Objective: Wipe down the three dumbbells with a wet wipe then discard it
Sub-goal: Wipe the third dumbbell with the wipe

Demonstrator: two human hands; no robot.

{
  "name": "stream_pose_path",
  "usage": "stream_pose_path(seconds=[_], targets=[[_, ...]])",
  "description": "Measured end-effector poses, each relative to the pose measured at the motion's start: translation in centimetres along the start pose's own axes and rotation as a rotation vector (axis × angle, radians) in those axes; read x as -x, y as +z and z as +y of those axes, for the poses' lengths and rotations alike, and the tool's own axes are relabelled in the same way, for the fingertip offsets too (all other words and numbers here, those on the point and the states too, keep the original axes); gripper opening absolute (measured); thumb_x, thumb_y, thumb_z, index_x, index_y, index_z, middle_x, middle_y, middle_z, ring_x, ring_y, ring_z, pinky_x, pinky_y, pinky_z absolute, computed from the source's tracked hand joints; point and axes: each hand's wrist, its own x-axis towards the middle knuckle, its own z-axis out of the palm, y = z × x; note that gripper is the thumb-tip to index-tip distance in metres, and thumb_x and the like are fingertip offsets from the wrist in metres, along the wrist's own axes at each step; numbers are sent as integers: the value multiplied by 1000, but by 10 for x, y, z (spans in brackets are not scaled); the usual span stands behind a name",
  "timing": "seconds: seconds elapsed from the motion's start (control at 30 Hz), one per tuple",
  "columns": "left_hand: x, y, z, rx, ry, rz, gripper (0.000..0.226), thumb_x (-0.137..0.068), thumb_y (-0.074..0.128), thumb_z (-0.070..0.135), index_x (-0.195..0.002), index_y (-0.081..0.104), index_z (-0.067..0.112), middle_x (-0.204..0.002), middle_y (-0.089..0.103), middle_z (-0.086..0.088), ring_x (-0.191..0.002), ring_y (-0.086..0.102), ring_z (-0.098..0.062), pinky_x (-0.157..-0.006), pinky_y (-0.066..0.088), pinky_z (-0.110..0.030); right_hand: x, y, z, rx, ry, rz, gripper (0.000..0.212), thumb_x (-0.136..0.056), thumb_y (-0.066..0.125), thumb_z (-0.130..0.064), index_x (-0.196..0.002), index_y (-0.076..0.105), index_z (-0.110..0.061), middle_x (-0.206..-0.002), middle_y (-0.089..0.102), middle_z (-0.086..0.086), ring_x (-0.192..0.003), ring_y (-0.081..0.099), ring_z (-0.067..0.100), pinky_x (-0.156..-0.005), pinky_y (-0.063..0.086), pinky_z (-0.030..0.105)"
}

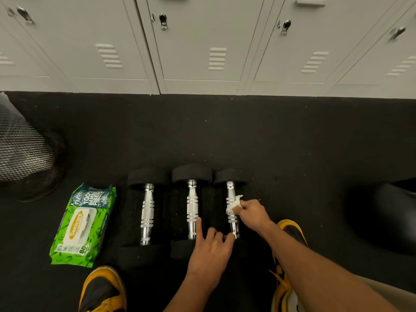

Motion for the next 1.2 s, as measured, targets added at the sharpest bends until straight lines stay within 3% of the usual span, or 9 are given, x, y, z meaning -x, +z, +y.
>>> stream_pose_path(seconds=[0.1, 0.27, 0.4, 0.57, 0.63, 0.77, 0.9, 1.07, 1.2], targets=[[1, 0, -2, 29, 31, 3, 56, -62, 83, 17, -112, 59, 15, -85, 66, -7, -95, 61, -31, -109, 14, -70, 3, -2, -3, 215, -20, -16, 32, -96, 56, -27, -65, 53, -23, -72, 57, -3, -70, 56, 8, -61, 40, 23], [4, -2, -12, 34, 53, 33, 57, -74, 79, 28, -122, 52, 15, -109, 60, -12, -109, 54, -33, -109, 25, -65, 15, -14, -37, 537, -7, -34, 14, -92, 57, -27, -84, 52, -17, -82, 54, -1, -69, 54, 13, -62, 43, 30], [21, -9, -32, 87, 6, 75, 59, -83, 68, 41, -131, 44, 17, -128, 45, -12, -120, 42, -33, -102, 35, -56, 24, 7, -76, 458, -123, 93, 18, -97, 51, -28, -99, 61, -13, -90, 54, 3, -75, 50, 20, -67, 41, 31], [42, 2, -49, 83, 43, 156, 63, -74, 73, 47, -125, 48, 20, -118, 45, -8, -106, 47, -30, -89, 46, -48, 9, 51, -101, 192, -121, 29, 24, -100, 46, -28, -95, 61, -11, -95, 61, 8, -87, 57, 23, -74, 41, 30], [48, 8, -50, 97, 44, 183, 68, -68, 77, 45, -125, 50, 21, -117, 47, -6, -102, 50, -28, -84, 50, -45, -1, 65, -106, 129, -87, 15, 25, -101, 43, -26, -97, 61, -9, -102, 64, 12, -74, 53, 16, -71, 40, 29], [57, 16, -47, 108, 22, 211, 77, -58, 85, 39, -126, 54, 22, -122, 50, -6, -106, 51, -27, -84, 53, -44, -9, 79, -111, 4, -26, 5, 32, -102, 42, -20, -118, 61, 0, -115, 62, 16, -76, 52, 15, -62, 37, 24], [56, 14, -44, 119, 14, 225, 76, -57, 86, 36, -125, 55, 21, -122, 50, -4, -105, 52, -26, -84, 53, -44, -6, 78, -103, 36, -56, 22, 33, -102, 43, -22, -121, 60, -1, -108, 63, 10, -70, 50, 10, -48, 30, 17], [53, 12, -39, 131, 5, 204, 74, -54, 86, 35, -121, 59, 21, -120, 52, -4, -102, 52, -26, -82, 53, -43, 6, 74, -84, 97, -94, -52, 23, -100, 50, -25, -88, 63, -10, -83, 59, 2, -63, 50, 5, -51, 35, 19], [51, 10, -35, 135, -6, 186, 66, -59, 84, 32, -119, 60, 21, -119, 52, -3, -101, 53, -25, -83, 53, -43, 17, 75, -71, 176, -93, -65, 35, -97, 55, -27, -63, 53, -18, -67, 55, -3, -63, 53, 10, -56, 39, 24]])
